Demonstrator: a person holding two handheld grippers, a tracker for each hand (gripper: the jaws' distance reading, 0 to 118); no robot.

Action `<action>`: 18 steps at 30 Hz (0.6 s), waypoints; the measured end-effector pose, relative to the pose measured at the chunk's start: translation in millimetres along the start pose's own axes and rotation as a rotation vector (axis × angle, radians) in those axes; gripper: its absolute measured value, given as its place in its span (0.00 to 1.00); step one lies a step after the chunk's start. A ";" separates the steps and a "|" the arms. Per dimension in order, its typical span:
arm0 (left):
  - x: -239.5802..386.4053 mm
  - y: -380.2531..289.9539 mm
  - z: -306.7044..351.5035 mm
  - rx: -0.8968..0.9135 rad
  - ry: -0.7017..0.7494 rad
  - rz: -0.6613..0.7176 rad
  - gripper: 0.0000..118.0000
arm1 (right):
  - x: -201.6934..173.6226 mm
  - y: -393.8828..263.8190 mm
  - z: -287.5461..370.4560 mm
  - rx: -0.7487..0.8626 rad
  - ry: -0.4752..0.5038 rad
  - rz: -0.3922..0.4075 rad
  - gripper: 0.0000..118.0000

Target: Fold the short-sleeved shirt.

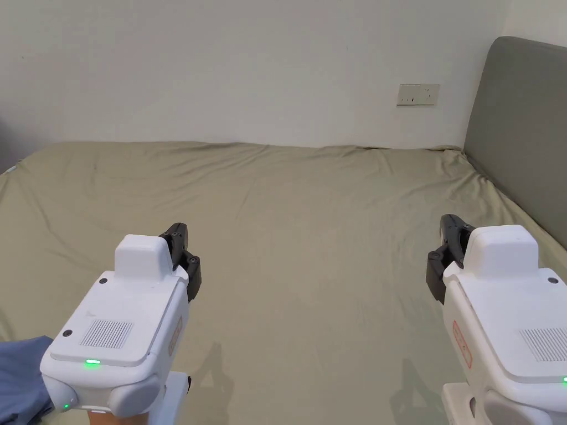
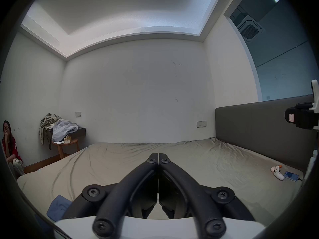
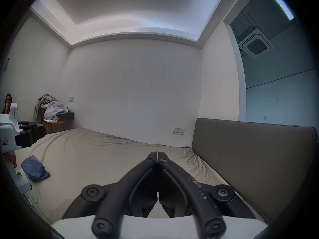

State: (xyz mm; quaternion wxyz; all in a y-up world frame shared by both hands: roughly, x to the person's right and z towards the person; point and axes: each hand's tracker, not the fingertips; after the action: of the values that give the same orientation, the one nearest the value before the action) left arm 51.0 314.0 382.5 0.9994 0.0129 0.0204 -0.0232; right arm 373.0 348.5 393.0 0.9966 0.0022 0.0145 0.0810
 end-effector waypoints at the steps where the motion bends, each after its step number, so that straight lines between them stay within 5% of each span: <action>1: -0.5 0.1 -0.1 0.000 0.000 0.000 0.00 | 0.0 -0.1 -0.1 0.000 0.001 0.000 0.02; 14: -6.9 -2.0 -3.0 0.005 0.017 0.034 0.04 | -1.5 -0.7 -2.4 -0.004 0.005 0.001 0.02; 16: -7.8 -1.6 -2.6 0.002 0.013 0.037 0.26 | -2.2 -0.4 -2.6 -0.005 0.002 0.002 0.05; 18: -8.4 -1.9 -4.4 -0.008 0.008 0.028 0.69 | -2.2 -0.2 -3.8 -0.003 0.003 -0.003 0.26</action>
State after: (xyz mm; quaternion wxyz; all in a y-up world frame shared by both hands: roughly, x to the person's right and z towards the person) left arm 42.3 312.7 378.4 0.9996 0.0093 0.0241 -0.0092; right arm 370.8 347.9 389.2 0.9967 0.0004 0.0160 0.0795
